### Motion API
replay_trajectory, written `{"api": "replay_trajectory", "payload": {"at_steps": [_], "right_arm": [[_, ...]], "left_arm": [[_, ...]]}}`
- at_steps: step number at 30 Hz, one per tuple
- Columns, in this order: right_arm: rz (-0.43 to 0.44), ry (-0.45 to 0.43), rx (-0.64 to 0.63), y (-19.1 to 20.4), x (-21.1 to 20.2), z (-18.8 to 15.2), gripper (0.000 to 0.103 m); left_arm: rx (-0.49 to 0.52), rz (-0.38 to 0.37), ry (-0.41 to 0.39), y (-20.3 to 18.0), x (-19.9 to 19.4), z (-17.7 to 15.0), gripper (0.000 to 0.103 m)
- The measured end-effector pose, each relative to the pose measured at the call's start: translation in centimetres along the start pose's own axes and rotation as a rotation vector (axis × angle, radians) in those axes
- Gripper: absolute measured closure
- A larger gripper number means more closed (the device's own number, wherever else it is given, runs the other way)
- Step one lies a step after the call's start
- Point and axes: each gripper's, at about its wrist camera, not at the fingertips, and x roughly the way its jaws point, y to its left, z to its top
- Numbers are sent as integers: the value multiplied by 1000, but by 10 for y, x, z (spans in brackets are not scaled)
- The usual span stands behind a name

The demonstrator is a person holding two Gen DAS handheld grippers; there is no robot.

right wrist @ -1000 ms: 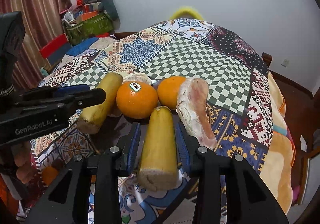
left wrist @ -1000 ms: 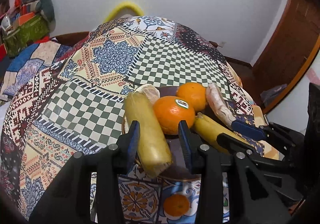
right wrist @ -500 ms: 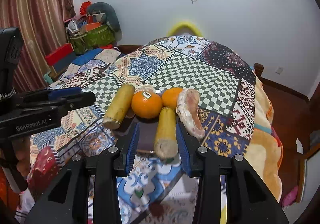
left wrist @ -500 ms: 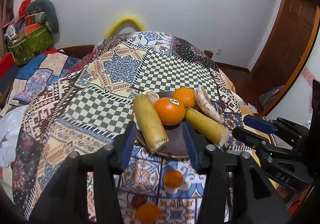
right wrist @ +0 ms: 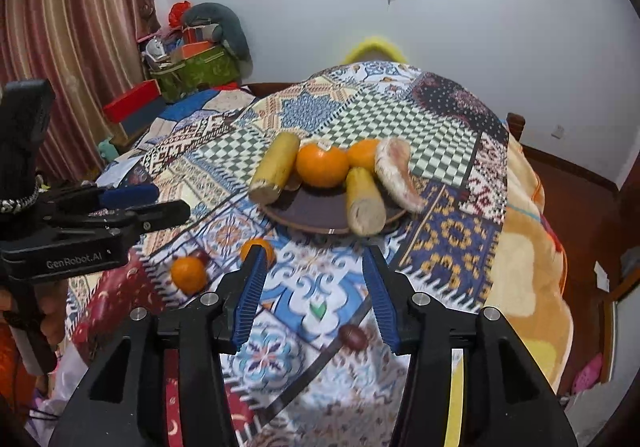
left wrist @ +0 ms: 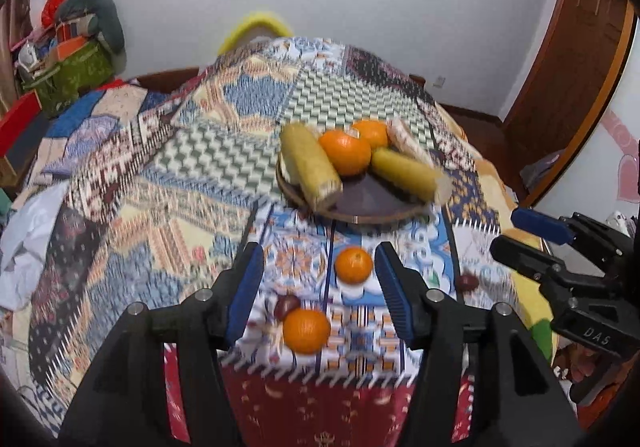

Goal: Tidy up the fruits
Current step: 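Open both tools and lift them away from the plate, then grasp a mandarin with the left tool while the right tool grasps another mandarin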

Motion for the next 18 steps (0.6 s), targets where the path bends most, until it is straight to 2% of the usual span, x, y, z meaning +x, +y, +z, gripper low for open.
{"api": "replay_trajectory", "payload": {"at_steps": [7,13,15,18], "right_arm": [[11,31,21,4,1,-17,56],[15,49,25,8,2,-24,56],[18,54,27,9,4,-25,56],[28,63,30,11,8,-26,56]], "left_arm": [[-6,3,88,-2,20,-35,46],[-33,15,111,0,30,-48,46],[-46,7,107,2,30,-49,48],[-47,14,105,3,33,-51,57]]}}
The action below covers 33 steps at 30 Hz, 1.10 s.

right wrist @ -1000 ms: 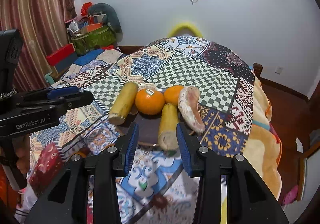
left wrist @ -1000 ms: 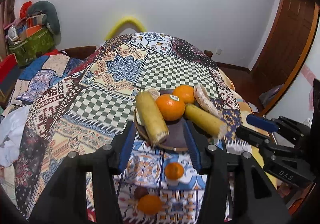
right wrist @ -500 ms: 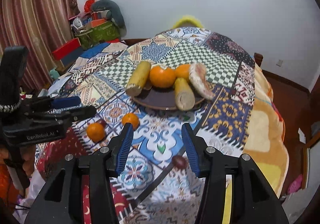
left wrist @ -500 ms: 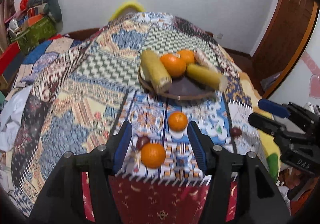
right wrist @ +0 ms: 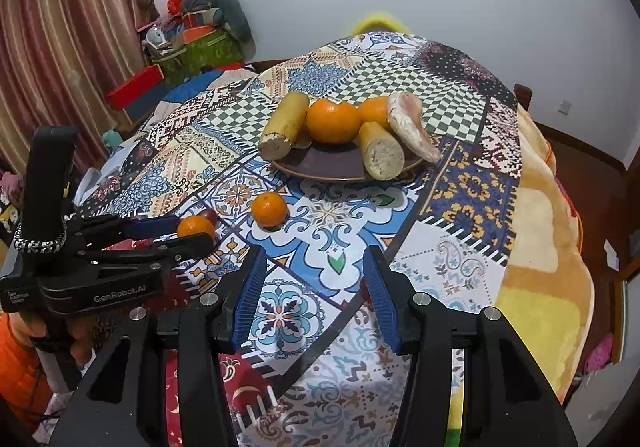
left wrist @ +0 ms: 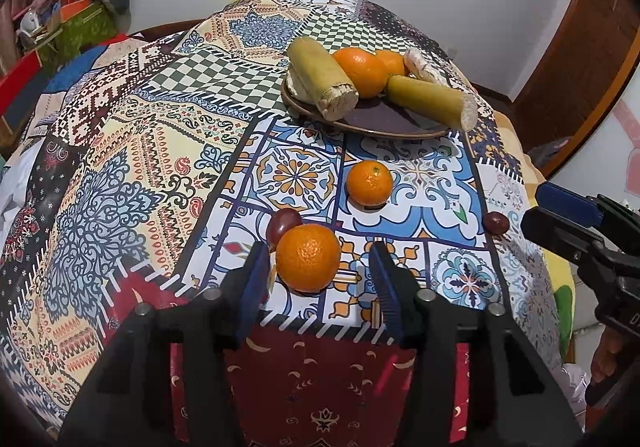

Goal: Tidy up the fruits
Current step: 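Grasp a mandarin with the left tool while the right tool grasps another mandarin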

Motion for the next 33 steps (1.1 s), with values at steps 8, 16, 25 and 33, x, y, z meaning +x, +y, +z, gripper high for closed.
{"api": "replay_trajectory", "payload": {"at_steps": [8,16,25,33], "right_arm": [[29,17,-19,9,13,6,56],[60,53,-54,24,43,21,56],[56,116,-77,34,85,29,56],[64,154,-86,35,101,30,72]], "left_arm": [[-20,-22,-9,10,-2,-4,69],[-22,3,-59,29,-25,-5,69],[-29,6,-99,43,-33,4,69],[-25,-9,-99,40,-26,9,69]]}}
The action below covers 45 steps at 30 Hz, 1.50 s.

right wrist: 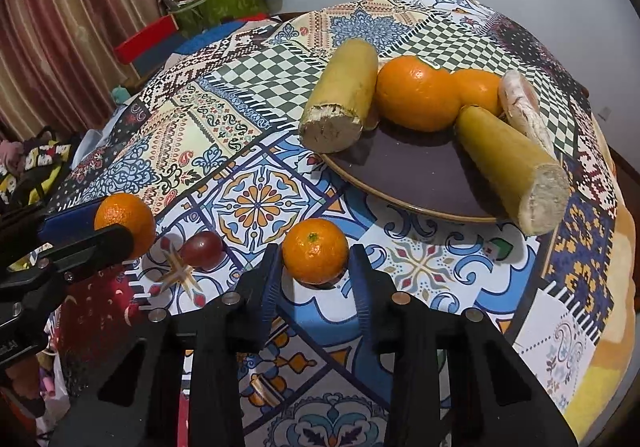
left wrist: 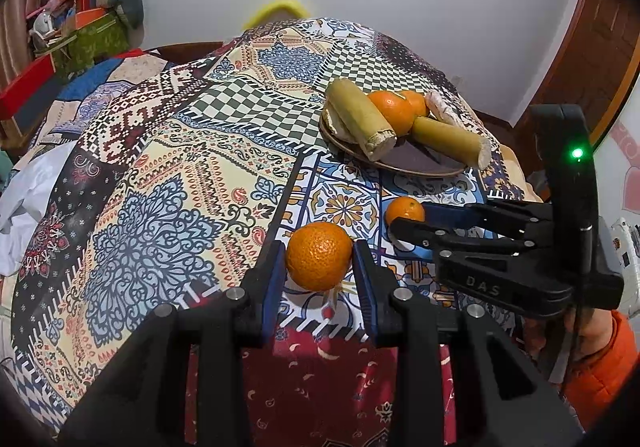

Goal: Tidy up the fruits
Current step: 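Grasp a mandarin with the left tool while the right tool grasps another mandarin, then set the mandarin on the plate with the left tool while the right tool sets its mandarin beside it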

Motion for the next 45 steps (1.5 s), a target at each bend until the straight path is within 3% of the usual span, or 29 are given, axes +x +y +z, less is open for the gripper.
{"api": "replay_trajectory", "payload": {"at_steps": [8,25,45], "right_arm": [[3,-35,2,-2,-13,0,72],[-73,-227,90,-56,-86,13,72],[-72,-251,57,-78,-68,45,72]], "left_arm": [[15,-9,-16,-9,-2,8,69],[91,-67,-77,-57,5,51,69],[119,-77,-90,-73,53,102,69]]}}
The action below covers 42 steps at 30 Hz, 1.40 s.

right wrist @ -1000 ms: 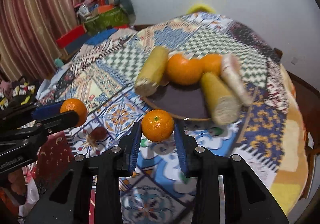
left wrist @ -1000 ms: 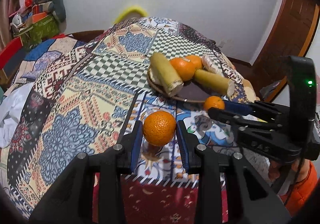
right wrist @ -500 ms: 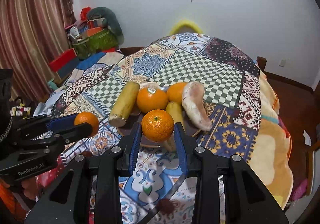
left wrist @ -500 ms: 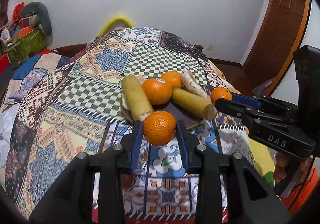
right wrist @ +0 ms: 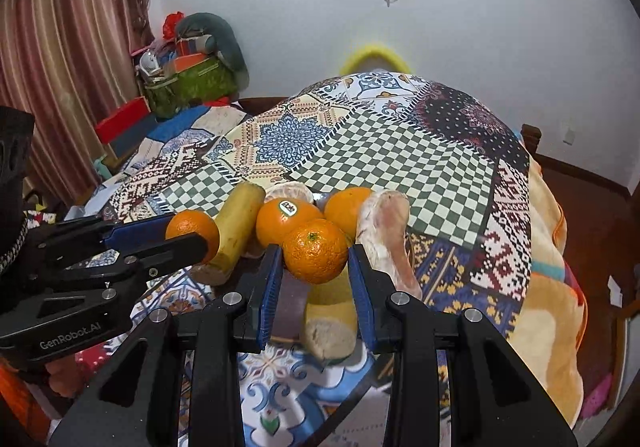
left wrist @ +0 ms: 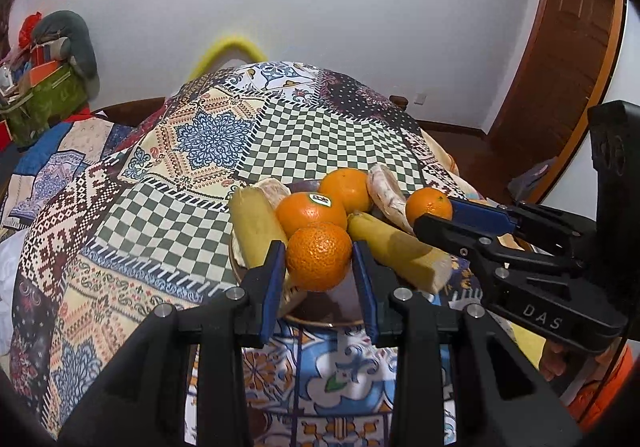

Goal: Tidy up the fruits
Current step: 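Set the mandarin on the plate with the left tool while the right tool sets its mandarin beside it, then grasp a dark red date with the left tool while the right tool grasps another date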

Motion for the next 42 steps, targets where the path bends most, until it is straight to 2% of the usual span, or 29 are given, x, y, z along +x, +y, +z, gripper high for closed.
{"api": "replay_trajectory", "payload": {"at_steps": [8,16,25,27,34,42], "right_arm": [[6,33,-48,4,17,-4,72],[12,50,-60,3,17,-4,72],[0,7,-45,4,-12,-1,71],[-3,-2,-39,5,-20,-2,68],[-21,-22,-19,8,-46,-12,66],[-53,-7,-13,14,-64,-37,65]], "left_arm": [[-3,-16,33,2,21,4,69],[6,-9,12,0,15,8,69],[9,12,-26,1,-19,8,69],[9,15,-32,2,-28,7,69],[11,37,-47,4,-61,-5,68],[6,46,-29,8,-82,-27,67]]}}
